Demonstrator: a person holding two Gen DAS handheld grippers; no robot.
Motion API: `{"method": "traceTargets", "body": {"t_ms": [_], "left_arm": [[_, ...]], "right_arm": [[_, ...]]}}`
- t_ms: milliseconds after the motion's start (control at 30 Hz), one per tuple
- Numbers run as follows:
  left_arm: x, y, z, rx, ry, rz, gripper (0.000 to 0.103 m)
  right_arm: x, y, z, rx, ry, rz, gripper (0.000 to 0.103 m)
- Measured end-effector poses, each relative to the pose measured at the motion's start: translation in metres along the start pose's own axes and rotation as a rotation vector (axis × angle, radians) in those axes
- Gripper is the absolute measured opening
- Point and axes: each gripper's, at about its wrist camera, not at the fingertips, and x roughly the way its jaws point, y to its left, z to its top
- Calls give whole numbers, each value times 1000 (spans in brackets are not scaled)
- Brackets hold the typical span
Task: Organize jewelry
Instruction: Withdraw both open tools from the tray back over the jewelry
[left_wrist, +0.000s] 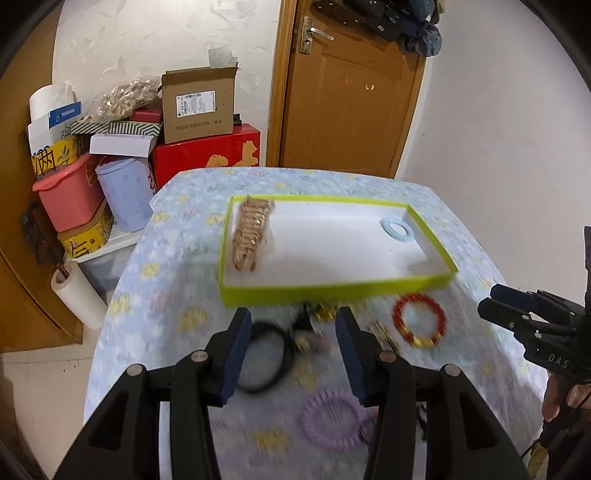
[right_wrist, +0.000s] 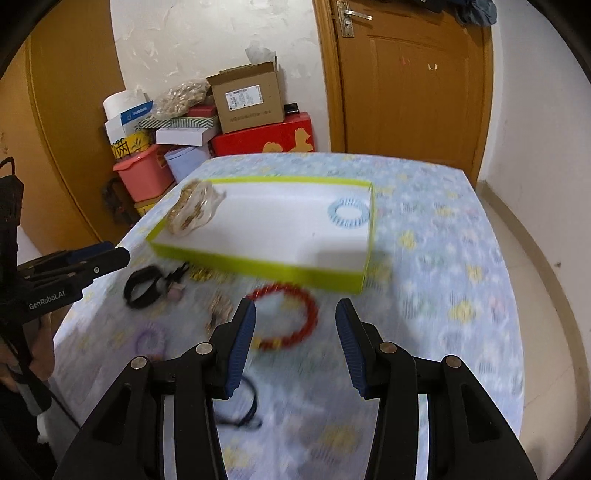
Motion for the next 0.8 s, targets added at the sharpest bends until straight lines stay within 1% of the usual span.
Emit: {"method": "traceTargets", "body": {"t_ms": [167, 333, 467, 800], "left_arm": [[-22, -11, -20, 22, -2, 3, 49], [-43, -19, -38, 38, -8, 10, 49], [-53, -21, -48, 27, -1, -2, 49], [-71, -21, -72, 3, 14, 1, 49]], "right_arm": [[-18, 8, -23, 16, 17, 10, 46], [-39, 17, -44, 4, 17, -12, 46], [-50, 21, -53, 17, 13, -12, 46], [-72, 35, -68, -29, 1, -23, 46]]}}
